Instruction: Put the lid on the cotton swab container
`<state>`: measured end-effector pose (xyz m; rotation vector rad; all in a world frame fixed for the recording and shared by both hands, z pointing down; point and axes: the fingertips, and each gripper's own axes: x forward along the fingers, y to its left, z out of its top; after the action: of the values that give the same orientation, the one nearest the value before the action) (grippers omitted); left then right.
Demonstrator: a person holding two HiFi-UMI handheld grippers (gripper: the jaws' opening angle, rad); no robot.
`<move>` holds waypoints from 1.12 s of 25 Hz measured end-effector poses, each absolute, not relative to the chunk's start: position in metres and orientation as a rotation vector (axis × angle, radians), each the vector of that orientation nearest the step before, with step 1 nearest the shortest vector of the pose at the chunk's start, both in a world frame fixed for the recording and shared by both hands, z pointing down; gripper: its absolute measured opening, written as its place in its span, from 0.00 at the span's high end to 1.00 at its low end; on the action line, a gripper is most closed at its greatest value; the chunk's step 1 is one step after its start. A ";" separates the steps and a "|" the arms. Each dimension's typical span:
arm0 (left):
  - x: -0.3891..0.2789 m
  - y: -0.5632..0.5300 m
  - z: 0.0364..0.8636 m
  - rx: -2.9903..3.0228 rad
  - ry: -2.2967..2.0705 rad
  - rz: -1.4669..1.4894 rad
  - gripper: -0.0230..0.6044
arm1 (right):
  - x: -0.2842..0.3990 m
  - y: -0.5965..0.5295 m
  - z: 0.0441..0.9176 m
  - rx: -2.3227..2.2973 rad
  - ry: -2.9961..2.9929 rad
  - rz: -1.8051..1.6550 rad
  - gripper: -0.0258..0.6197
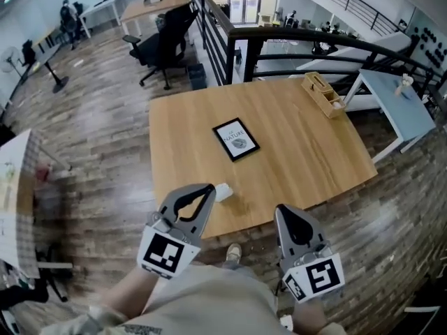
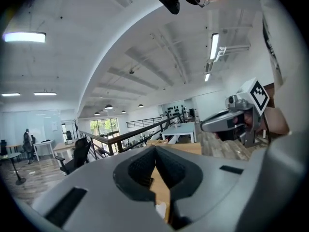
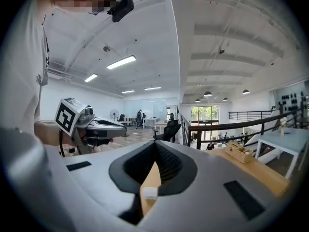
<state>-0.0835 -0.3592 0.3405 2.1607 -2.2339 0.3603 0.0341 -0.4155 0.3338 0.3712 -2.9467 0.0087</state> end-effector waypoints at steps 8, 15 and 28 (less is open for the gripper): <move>-0.094 -0.363 0.345 1.943 -2.376 0.366 0.93 | 0.014 -0.448 0.336 0.157 -2.976 0.016 0.92; -0.113 -0.352 0.349 1.865 -2.410 0.385 0.93 | -0.010 -0.449 0.335 0.096 -2.985 0.014 0.92; -0.157 -0.353 0.376 1.858 -2.366 0.403 0.93 | -0.055 -0.448 0.386 0.100 -2.887 0.097 0.92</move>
<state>-0.1566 -0.3534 0.3759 1.8581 -2.3663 0.4027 -0.0551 -0.4483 0.3861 0.1003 -2.8875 0.0970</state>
